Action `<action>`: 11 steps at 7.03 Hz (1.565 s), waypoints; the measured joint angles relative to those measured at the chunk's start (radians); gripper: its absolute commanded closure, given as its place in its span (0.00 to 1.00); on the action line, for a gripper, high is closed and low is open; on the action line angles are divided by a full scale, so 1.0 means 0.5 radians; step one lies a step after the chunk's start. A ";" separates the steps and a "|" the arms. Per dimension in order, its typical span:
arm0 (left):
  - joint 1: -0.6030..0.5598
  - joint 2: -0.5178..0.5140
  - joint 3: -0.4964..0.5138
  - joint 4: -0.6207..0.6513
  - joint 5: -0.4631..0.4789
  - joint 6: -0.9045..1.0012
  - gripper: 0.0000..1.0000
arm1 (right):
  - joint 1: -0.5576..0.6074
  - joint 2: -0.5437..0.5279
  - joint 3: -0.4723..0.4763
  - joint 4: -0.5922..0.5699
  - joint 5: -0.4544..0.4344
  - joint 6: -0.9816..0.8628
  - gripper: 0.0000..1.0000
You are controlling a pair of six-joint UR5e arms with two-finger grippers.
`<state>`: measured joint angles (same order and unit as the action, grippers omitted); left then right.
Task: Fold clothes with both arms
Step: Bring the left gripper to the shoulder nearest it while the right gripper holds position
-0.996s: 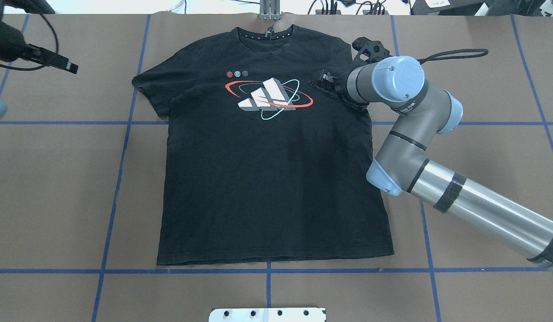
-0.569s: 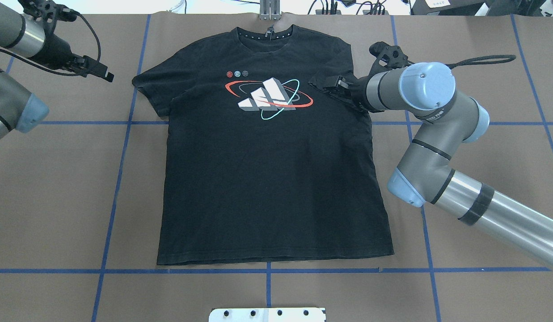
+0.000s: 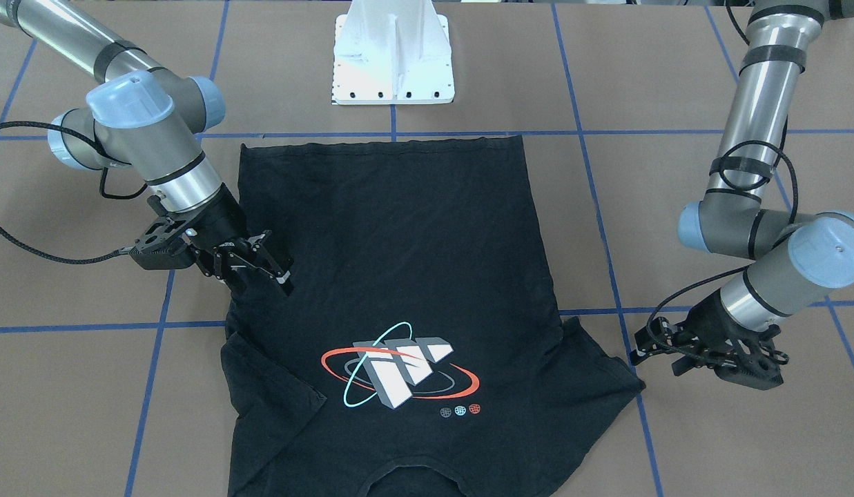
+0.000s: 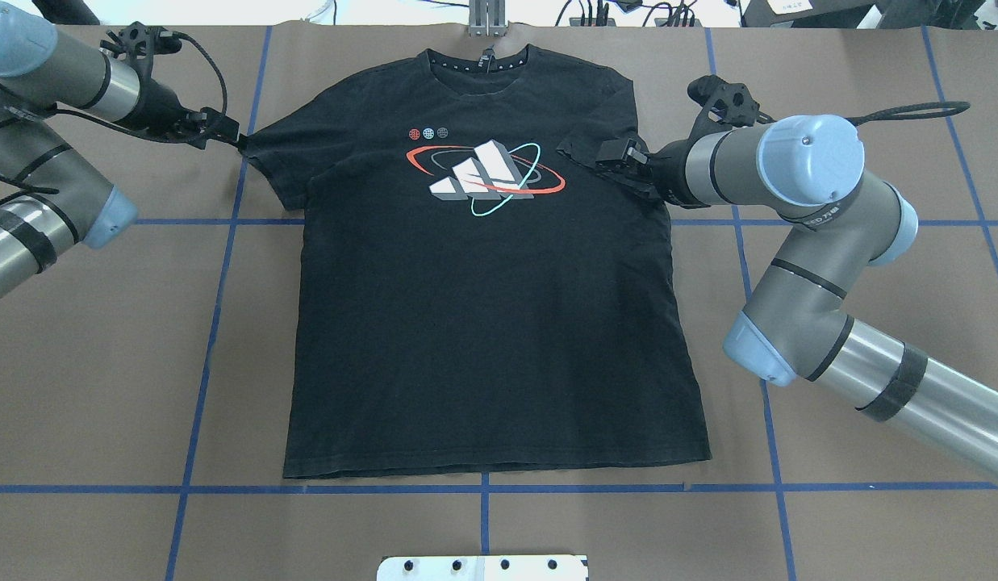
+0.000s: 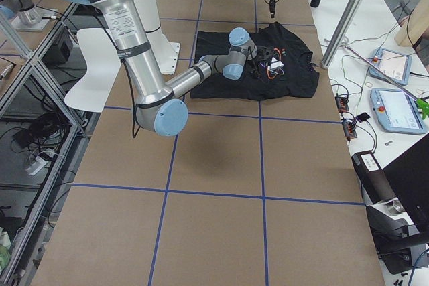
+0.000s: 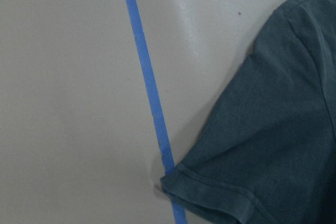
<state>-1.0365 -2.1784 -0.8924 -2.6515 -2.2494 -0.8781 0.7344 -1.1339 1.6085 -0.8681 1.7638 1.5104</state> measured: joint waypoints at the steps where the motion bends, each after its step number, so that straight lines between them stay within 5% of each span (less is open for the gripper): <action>1: 0.006 -0.026 0.071 -0.067 0.010 -0.043 0.40 | -0.001 -0.004 0.001 0.000 -0.001 0.001 0.01; 6: 0.051 -0.141 0.266 -0.144 0.108 -0.142 0.62 | -0.006 -0.006 -0.005 0.000 -0.014 0.001 0.01; 8: 0.059 -0.148 0.306 -0.178 0.131 -0.151 1.00 | -0.008 -0.006 -0.010 0.000 -0.015 0.003 0.01; 11: 0.044 -0.145 0.302 -0.194 0.133 -0.151 1.00 | -0.010 -0.006 -0.016 0.000 -0.018 0.004 0.01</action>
<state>-1.0143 -2.2508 -0.7413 -2.7486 -2.1832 -0.9538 0.7296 -1.1367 1.6006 -0.8679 1.7549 1.5125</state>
